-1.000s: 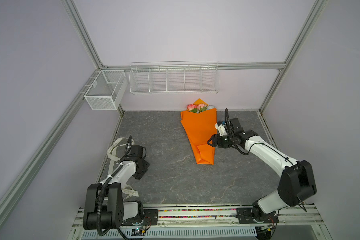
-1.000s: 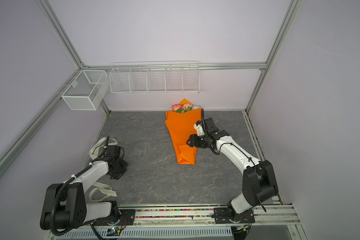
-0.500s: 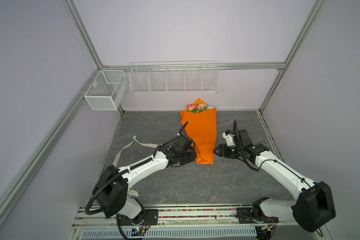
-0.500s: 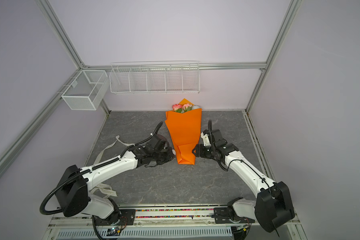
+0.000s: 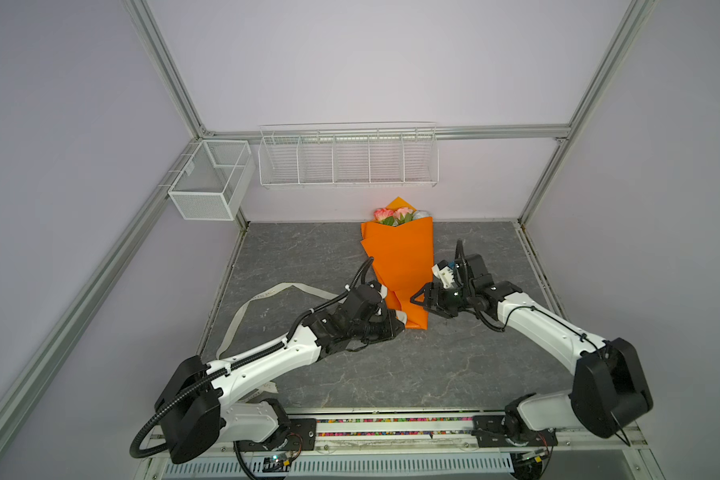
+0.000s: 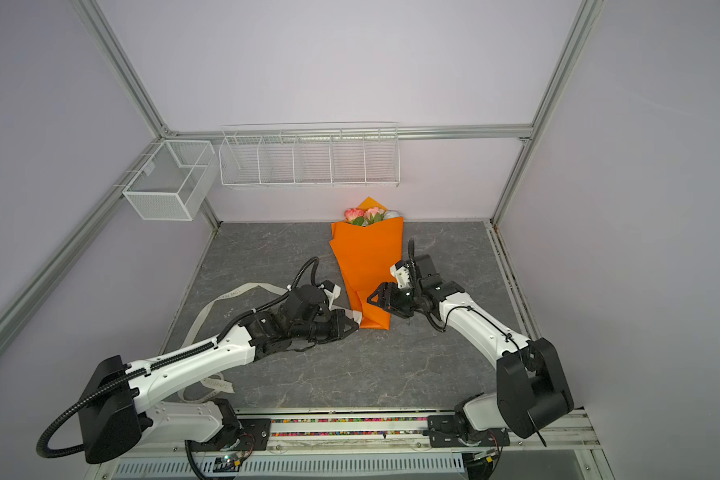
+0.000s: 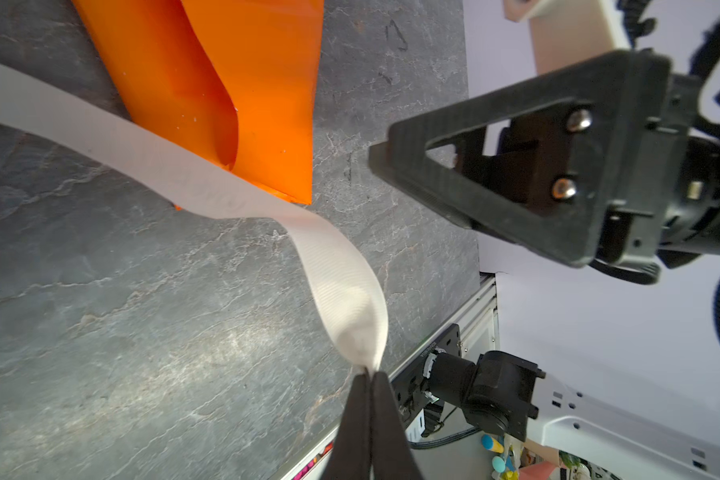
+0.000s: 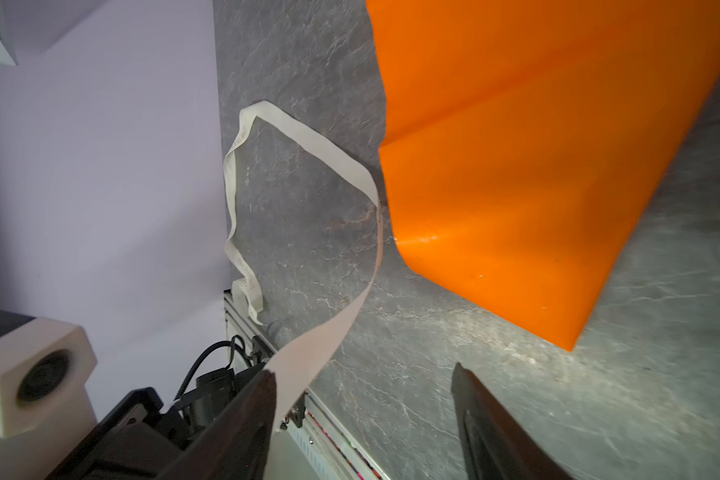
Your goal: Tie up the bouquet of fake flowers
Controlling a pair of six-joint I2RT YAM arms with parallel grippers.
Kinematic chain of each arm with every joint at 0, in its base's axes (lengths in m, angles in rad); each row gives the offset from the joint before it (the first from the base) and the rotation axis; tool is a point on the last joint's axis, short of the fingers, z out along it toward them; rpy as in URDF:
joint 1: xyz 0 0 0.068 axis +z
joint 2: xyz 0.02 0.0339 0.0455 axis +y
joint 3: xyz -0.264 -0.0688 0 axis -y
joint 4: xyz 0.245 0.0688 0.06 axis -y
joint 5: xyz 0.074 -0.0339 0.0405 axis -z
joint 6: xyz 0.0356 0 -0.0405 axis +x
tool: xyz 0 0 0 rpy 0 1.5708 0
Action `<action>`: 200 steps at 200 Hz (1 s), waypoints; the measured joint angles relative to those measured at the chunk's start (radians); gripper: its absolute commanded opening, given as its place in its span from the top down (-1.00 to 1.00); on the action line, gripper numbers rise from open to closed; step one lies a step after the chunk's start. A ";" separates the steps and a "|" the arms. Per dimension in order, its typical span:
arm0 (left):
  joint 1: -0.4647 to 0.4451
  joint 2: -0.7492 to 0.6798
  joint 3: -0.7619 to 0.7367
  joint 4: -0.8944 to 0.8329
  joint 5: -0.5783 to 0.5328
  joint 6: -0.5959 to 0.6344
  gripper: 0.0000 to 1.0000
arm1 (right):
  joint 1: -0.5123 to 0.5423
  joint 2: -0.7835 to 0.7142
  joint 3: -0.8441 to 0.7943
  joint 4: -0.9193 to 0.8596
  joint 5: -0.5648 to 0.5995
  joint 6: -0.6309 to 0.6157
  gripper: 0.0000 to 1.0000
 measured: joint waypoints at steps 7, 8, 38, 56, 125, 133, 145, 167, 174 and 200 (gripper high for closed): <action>-0.001 0.000 0.000 0.006 0.008 0.003 1.00 | 0.018 0.011 0.000 0.016 -0.008 0.028 -0.46; -0.001 0.000 0.000 0.006 0.008 0.004 1.00 | 0.021 0.012 0.000 0.018 -0.008 0.032 -0.46; -0.006 0.000 -0.001 0.029 0.031 0.013 1.00 | 0.096 0.058 0.015 0.051 -0.017 0.115 -0.45; -0.006 0.000 -0.004 0.037 0.035 0.019 1.00 | 0.133 0.088 0.019 0.070 -0.021 0.152 -0.41; -0.006 -0.003 -0.018 0.035 0.046 0.032 0.80 | 0.185 0.119 0.016 0.100 -0.015 0.221 0.86; -0.006 -0.005 -0.019 0.028 0.046 0.038 0.70 | 0.185 0.114 0.016 0.085 -0.002 0.208 0.86; -0.006 -0.014 -0.019 0.013 0.043 0.049 0.37 | 0.183 0.095 0.017 0.042 0.029 0.180 0.86; -0.006 -0.080 -0.024 -0.037 -0.002 0.080 -0.26 | 0.179 -0.006 0.017 -0.086 0.135 0.095 0.86; -0.006 -0.118 -0.032 -0.051 -0.026 0.089 -0.34 | 0.178 -0.062 0.017 -0.131 0.183 0.067 0.86; -0.002 -0.329 -0.103 -0.100 -0.156 0.101 -0.54 | 0.170 -0.333 0.026 -0.309 0.399 -0.020 0.87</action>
